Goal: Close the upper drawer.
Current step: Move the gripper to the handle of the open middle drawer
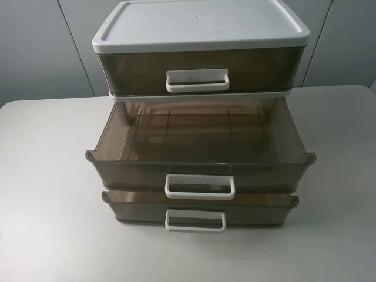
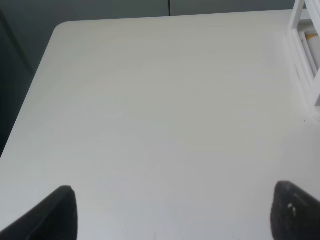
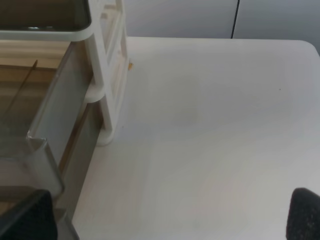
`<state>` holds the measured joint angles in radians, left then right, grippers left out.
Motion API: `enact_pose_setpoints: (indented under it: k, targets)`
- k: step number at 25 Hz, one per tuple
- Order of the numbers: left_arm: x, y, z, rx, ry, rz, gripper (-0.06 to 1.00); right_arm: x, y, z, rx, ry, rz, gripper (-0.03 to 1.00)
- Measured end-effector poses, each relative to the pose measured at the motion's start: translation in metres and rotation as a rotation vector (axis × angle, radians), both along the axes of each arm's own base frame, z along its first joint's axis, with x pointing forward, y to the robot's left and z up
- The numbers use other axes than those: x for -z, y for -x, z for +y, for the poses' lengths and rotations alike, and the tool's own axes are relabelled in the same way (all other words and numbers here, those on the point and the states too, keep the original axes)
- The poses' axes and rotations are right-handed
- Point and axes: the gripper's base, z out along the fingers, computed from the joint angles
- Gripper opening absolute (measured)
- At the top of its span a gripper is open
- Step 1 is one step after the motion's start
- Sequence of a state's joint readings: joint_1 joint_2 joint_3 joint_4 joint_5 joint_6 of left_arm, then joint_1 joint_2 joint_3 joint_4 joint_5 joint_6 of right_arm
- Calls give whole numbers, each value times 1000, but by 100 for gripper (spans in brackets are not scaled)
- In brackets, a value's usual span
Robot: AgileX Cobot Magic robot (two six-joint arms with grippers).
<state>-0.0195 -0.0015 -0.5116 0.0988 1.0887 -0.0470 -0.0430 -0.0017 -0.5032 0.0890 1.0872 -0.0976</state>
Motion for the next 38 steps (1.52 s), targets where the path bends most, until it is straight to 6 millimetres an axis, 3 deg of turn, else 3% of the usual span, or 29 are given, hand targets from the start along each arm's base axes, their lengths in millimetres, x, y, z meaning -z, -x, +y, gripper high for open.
enact_pose_setpoints:
  k: [33, 38]
  targets:
    - [0, 0, 0, 1, -2, 0, 74, 0, 0, 4, -28, -39, 4, 70]
    - [0, 0, 0, 1, -2, 0, 74, -16, -23, 11, -74, -139, 95, 70]
